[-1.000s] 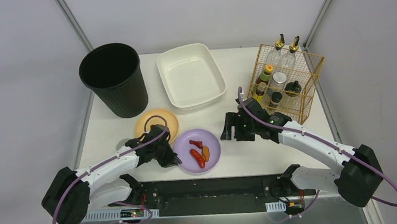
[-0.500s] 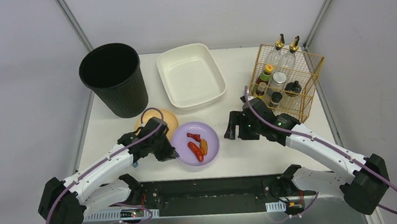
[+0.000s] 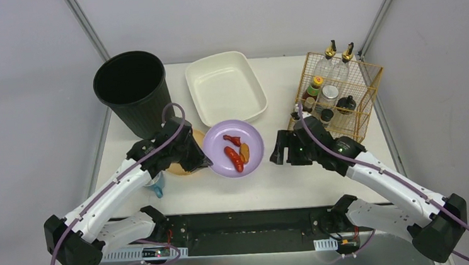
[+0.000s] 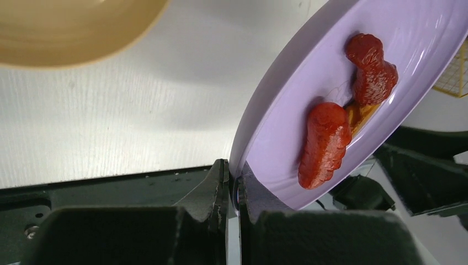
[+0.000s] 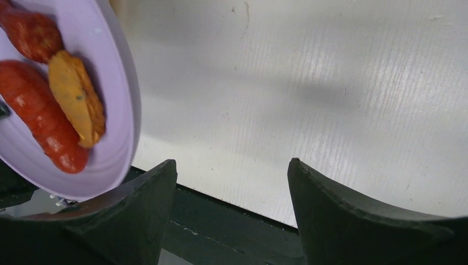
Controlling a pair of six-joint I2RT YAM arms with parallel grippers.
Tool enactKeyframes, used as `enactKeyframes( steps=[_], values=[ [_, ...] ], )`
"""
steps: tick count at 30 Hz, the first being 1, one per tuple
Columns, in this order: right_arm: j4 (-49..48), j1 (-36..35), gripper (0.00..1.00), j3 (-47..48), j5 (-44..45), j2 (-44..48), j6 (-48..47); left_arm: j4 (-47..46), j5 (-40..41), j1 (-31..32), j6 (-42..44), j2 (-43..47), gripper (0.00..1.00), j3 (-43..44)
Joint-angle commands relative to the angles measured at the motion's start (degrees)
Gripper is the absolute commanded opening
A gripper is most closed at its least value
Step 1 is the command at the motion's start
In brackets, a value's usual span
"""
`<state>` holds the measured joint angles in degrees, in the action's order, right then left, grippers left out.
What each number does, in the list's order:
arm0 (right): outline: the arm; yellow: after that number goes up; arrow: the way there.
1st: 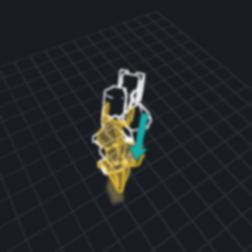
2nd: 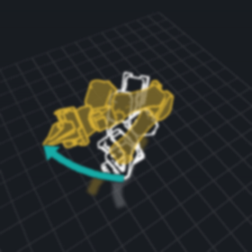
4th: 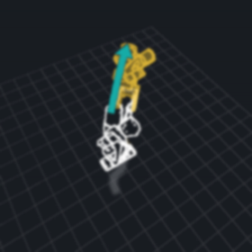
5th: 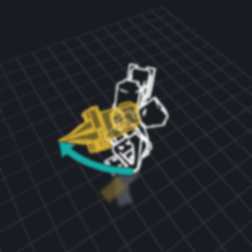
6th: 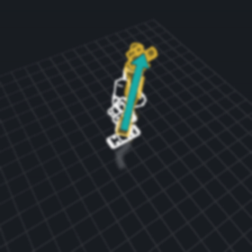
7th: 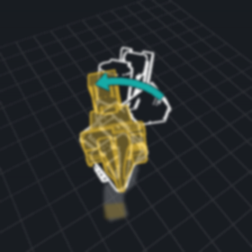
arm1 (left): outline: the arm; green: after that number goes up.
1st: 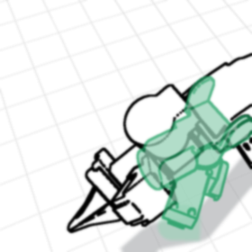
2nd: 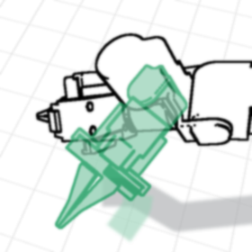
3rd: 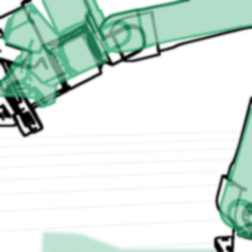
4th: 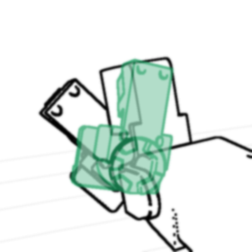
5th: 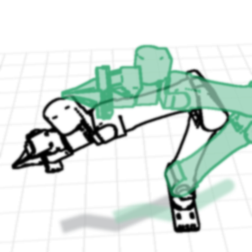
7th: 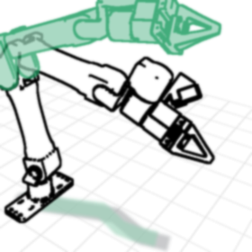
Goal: Clear the kitchen counter
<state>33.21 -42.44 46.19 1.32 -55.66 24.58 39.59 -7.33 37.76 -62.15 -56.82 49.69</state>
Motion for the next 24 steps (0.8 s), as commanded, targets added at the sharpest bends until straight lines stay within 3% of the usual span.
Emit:
enactKeyframes(
  steps=[1, 7, 14, 24],
  values=[
    [2.5, -0.2, 0.77, 2.5, 2.0, 3.2, -0.2, 1.6, -2.2, -4.8, 5.2, -2.5, 0.0, 8.1],
    [3.5, -0.3, 0.77, 1.3, 0.9, 4.9, 0.8, 5.6, -9.3, -15.8, 11.0, -8.0, 0.0, 19.8],
    [2.9, -0.3, 0.77, -1.0, 0.7, 7.0, 2.0, 9.1, -15.0, -23.8, 15.6, -15.1, 0.0, 33.0],
    [2.2, -0.3, 0.77, -2.7, -0.3, 7.4, 2.4, 12.7, -17.9, -35.2, 19.5, -23.0, 0.0, 49.6]
  ],
)
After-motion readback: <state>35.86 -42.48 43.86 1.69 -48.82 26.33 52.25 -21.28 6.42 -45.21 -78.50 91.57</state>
